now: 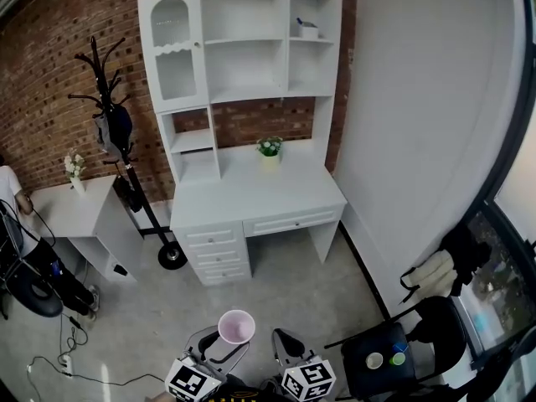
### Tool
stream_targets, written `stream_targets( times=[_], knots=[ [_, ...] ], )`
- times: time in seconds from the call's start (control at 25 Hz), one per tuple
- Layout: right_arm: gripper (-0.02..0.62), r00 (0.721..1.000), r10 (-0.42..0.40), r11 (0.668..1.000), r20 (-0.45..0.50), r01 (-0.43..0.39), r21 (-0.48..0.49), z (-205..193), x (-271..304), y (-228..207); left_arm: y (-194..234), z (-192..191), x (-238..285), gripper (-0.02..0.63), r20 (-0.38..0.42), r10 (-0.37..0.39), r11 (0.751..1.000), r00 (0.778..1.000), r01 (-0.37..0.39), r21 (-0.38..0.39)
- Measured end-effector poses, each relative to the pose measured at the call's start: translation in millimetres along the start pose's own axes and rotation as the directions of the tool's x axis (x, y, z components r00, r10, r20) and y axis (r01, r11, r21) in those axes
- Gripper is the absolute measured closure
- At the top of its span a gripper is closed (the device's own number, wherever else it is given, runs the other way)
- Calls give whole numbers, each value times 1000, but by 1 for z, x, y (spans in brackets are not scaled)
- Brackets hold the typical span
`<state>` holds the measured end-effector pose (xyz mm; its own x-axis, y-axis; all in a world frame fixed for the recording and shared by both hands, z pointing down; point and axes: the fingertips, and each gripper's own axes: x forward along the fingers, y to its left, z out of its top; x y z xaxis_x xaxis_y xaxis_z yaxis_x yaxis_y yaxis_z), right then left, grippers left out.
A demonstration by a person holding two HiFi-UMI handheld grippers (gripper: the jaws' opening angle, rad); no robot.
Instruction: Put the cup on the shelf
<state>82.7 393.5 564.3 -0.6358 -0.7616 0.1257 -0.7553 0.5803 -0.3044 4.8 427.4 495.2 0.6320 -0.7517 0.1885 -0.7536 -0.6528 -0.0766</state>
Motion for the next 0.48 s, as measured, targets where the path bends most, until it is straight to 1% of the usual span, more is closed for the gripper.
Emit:
stream_targets(
  times=[0.16, 0.28, 0.48],
  knots=[
    [602, 999, 4, 1000, -35, -3, 26, 1, 0, -9, 0, -3, 16, 382, -27, -3, 1000, 1000, 3, -7],
    [602, 999, 0, 999, -38, 2, 37, 4, 6, -22, 2, -3, 32, 382, -38, -18, 1000, 999, 18, -7],
    [601, 998, -45, 998, -41, 47, 38, 11, 14, -54, 9, 1, 68, 382, -30, -61, 998, 998, 61, -11]
  ],
)
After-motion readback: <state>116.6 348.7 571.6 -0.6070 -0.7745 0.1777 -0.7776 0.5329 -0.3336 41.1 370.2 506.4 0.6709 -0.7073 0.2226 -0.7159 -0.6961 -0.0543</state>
